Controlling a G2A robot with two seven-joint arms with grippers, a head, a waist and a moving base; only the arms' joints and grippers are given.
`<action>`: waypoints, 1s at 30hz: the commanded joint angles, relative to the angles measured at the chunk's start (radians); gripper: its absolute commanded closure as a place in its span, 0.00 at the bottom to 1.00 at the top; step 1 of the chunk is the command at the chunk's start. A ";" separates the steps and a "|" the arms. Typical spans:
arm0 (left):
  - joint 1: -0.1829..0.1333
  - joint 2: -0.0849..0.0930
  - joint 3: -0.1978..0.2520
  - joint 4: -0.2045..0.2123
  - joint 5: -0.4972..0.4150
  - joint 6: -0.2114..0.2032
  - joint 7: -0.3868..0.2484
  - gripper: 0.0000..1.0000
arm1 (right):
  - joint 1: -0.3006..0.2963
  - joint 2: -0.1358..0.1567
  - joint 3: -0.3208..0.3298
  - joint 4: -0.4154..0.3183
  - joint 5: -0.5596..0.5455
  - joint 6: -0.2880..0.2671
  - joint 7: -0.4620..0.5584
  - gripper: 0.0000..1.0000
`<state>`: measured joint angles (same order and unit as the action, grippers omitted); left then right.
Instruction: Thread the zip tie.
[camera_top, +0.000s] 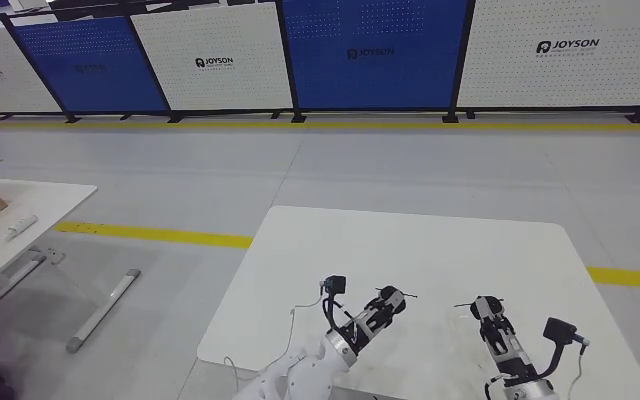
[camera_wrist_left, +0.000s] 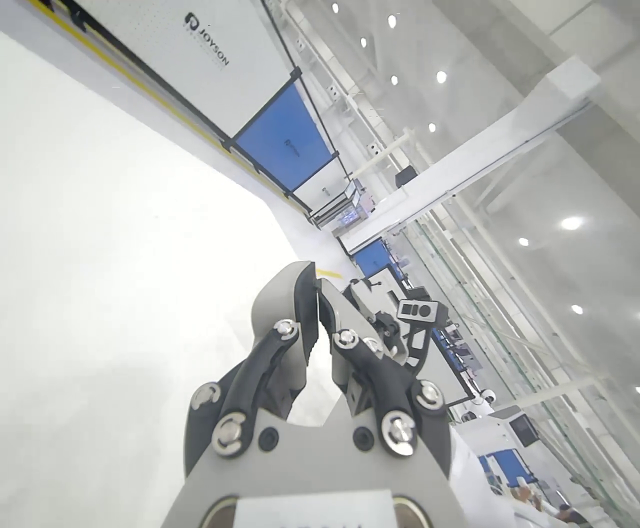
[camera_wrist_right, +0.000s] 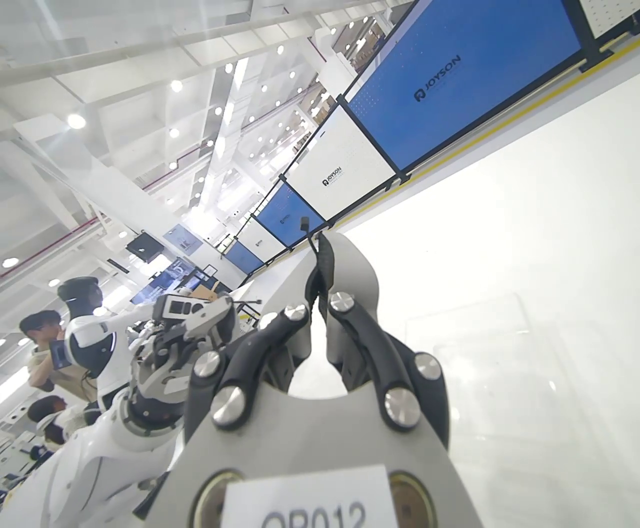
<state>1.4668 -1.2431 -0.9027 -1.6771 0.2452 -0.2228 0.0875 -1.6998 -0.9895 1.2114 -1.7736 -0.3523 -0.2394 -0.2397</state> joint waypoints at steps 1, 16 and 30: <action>0.011 0.002 -0.002 -0.035 0.030 -0.007 0.011 1.00 | 0.000 0.000 0.000 0.000 0.000 0.000 0.000 1.00; 0.023 0.004 -0.001 -0.088 0.077 0.028 -0.005 1.00 | 0.000 0.000 0.000 0.000 0.000 0.000 0.000 1.00; -0.059 -0.027 0.034 0.140 0.014 0.086 0.032 1.00 | 0.000 0.000 0.000 0.000 0.000 0.000 0.000 1.00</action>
<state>1.4106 -1.2682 -0.8725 -1.5558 0.2550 -0.1439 0.1150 -1.6998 -0.9895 1.2114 -1.7736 -0.3523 -0.2394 -0.2397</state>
